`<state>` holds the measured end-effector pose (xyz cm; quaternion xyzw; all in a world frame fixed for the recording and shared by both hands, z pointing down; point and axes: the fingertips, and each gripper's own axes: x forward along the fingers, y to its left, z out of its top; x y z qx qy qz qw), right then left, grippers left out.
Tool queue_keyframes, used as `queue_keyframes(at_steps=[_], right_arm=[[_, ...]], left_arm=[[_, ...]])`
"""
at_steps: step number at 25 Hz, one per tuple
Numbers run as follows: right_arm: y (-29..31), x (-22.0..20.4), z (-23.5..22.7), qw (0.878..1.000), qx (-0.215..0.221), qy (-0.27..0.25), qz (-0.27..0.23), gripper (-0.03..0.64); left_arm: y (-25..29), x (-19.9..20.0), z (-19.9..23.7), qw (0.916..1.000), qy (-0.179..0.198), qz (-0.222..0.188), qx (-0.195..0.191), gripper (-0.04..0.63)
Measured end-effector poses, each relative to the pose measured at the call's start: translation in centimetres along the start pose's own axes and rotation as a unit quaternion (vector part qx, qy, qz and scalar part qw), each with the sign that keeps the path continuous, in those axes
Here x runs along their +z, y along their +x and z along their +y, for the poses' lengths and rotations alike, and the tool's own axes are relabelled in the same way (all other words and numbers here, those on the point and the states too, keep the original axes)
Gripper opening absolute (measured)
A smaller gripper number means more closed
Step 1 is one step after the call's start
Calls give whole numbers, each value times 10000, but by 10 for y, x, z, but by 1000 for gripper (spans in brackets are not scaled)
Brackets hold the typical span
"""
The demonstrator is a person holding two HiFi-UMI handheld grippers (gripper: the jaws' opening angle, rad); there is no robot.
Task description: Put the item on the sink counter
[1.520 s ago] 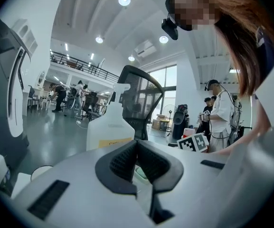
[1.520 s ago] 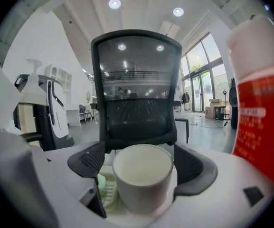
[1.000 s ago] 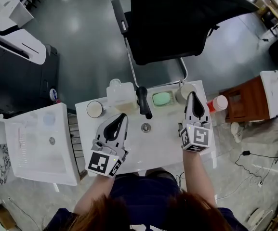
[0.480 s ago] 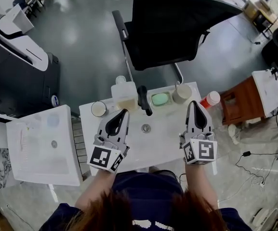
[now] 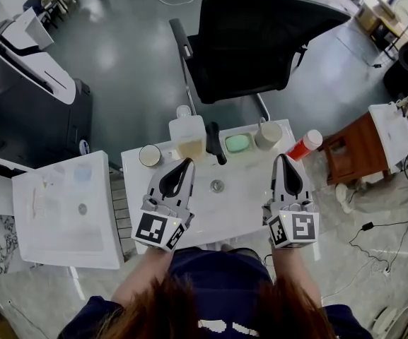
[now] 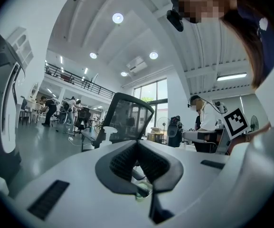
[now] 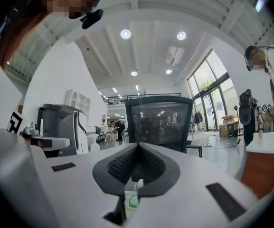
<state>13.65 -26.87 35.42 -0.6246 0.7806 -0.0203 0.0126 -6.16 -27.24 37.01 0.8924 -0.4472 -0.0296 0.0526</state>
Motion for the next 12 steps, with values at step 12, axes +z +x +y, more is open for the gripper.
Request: queue_keyframes(at_steps=[12], right_arm=[[-11,-3,5,10000,-4,15,46,15]], left_arm=[[-5,-5,-3,10000,-13,41,31,21]])
